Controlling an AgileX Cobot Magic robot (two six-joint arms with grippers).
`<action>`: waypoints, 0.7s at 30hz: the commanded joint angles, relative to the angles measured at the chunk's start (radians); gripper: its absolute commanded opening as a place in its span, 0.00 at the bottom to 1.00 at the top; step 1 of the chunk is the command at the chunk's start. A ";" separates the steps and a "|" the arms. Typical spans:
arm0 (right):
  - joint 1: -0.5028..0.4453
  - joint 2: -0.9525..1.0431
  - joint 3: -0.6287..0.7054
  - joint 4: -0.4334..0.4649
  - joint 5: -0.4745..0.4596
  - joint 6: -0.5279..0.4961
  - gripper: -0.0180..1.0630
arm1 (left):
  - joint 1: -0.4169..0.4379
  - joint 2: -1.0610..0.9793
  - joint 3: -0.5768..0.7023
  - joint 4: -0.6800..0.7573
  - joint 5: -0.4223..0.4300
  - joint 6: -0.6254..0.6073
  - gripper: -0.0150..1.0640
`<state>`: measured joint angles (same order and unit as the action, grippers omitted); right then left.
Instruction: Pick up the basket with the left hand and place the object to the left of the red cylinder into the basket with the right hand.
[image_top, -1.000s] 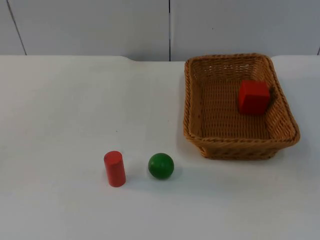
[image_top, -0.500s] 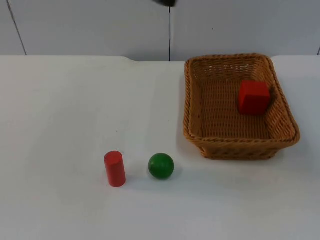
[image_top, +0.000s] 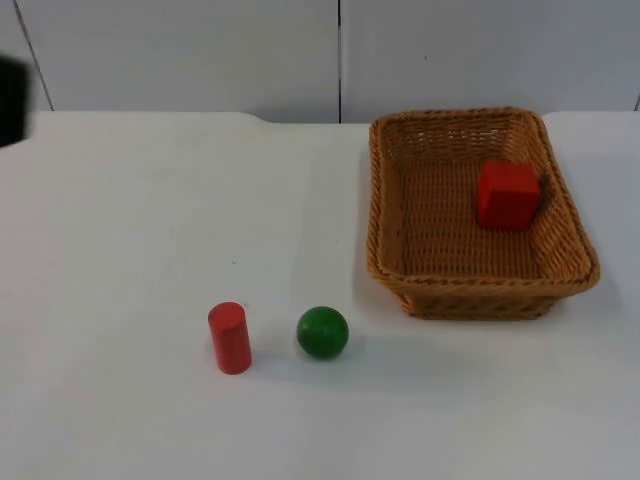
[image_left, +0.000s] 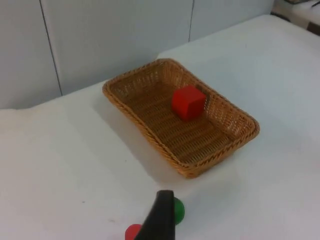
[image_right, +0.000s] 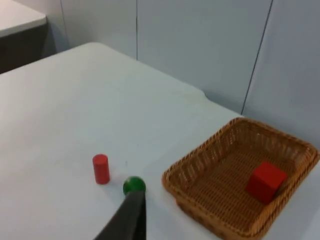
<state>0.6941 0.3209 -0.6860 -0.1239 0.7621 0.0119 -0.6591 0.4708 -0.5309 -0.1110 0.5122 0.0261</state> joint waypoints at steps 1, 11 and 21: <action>-0.001 -0.066 0.036 -0.002 0.004 0.027 0.99 | -0.002 -0.102 0.018 0.021 0.065 -0.012 0.78; -0.001 -0.263 0.060 0.006 0.167 0.049 0.99 | -0.002 -0.380 0.018 0.216 0.381 -0.177 0.78; -0.001 -0.321 0.080 0.008 0.270 0.049 0.99 | -0.002 -0.471 0.007 0.165 0.588 -0.140 0.78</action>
<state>0.6941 0.0021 -0.6136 -0.1203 1.0251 0.0576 -0.6591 0.0046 -0.5191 0.0681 1.0617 -0.1259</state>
